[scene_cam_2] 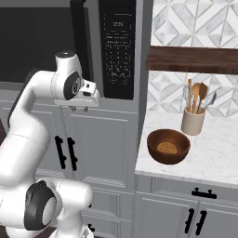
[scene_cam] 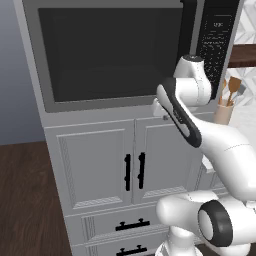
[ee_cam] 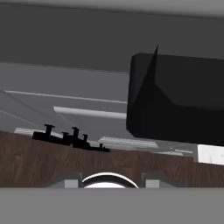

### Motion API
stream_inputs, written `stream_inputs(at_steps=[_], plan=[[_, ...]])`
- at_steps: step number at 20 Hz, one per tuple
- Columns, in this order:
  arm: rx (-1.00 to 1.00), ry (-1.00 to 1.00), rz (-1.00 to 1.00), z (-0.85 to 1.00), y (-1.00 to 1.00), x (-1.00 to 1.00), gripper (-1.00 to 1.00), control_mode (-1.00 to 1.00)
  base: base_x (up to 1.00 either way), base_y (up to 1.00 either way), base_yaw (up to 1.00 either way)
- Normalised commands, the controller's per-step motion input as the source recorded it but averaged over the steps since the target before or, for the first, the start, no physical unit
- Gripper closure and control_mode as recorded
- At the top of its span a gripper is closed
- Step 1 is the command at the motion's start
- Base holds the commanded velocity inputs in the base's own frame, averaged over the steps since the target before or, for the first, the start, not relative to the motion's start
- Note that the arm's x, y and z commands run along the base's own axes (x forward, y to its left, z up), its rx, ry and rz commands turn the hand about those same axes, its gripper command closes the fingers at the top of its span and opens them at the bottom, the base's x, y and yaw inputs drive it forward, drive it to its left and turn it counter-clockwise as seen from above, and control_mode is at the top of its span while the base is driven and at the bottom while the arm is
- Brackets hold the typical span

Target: Open the microwave, place the bowl with waffle inside the microwave, then close the microwave door and turn it on.

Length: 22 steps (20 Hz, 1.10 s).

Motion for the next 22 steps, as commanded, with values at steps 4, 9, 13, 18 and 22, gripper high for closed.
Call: stream_inputs(at_steps=[4, 9, 13, 18, 22], plan=[[0.00, -0.12, -0.01, 0.00, 0.01, -0.22, -1.00, -1.00, 0.00, 0.00, 0.00], [0.01, -0.53, -0.11, 0.22, 0.20, -0.51, -1.00, -1.00, 0.00, 0.00, 0.00], [0.00, -0.57, -0.13, 0.54, 0.20, -0.14, -1.00, -1.00, 0.00, 0.00, 0.00], [0.00, -0.55, -0.13, 0.47, 0.07, -0.01, -1.00, -1.00, 0.00, 0.00, 0.00], [0.03, -0.52, -0.08, 0.44, -0.01, -0.25, -1.00, -1.00, 0.00, 0.00, 0.00]])
